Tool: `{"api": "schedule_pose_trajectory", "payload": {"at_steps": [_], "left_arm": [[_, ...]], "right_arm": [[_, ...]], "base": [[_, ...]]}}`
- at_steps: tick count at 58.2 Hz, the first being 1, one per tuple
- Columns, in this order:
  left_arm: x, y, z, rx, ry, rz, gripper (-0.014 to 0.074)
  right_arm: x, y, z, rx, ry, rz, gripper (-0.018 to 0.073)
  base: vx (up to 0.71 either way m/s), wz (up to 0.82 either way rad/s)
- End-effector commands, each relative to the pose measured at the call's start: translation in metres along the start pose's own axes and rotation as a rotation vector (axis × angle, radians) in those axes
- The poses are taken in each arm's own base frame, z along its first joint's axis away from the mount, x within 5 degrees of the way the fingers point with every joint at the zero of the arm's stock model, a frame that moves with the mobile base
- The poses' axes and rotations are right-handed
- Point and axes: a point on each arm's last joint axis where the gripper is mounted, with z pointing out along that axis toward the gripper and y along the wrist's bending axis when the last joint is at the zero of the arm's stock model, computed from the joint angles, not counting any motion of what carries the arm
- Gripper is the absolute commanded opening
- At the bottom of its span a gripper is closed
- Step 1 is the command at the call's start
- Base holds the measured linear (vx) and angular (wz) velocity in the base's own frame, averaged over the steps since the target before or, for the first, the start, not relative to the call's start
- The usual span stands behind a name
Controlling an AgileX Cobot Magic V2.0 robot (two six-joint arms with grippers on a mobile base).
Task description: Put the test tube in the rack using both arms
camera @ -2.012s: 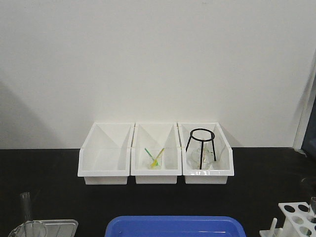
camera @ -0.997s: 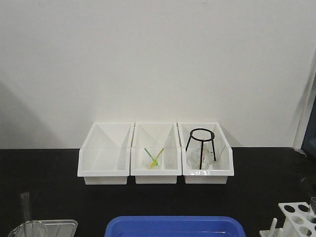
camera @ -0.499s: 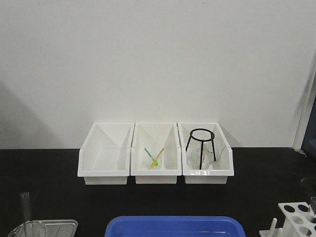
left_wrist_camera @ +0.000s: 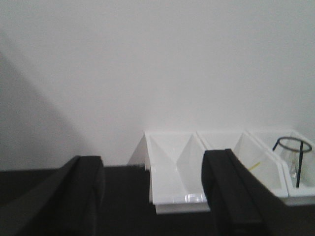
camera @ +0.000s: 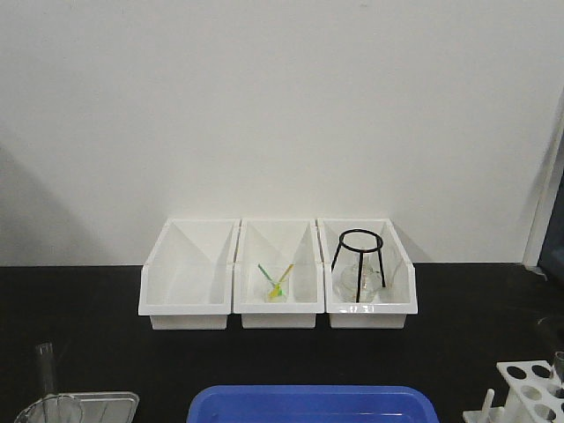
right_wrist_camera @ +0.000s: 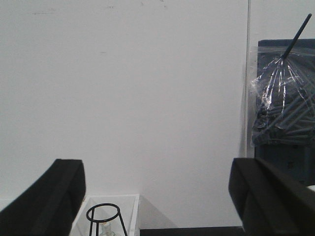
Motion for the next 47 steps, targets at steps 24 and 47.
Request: {"api": "schedule_pose_trajectory", "payload": {"at_steps": [24,47], "left_arm": [[0.124,0.011,0.008,-0.051,0.108,-0.132,0.0465],[0.133,0.013,0.035,-0.068,0.128,-0.124,0.047]], "right_arm": [[-0.017,0.0,0.0,0.003,-0.102,-0.005,0.0421],[-0.018,0.0,0.0,0.003,-0.104,-0.005,0.0384]], "base": [[0.0,0.0],[0.0,0.0]]}}
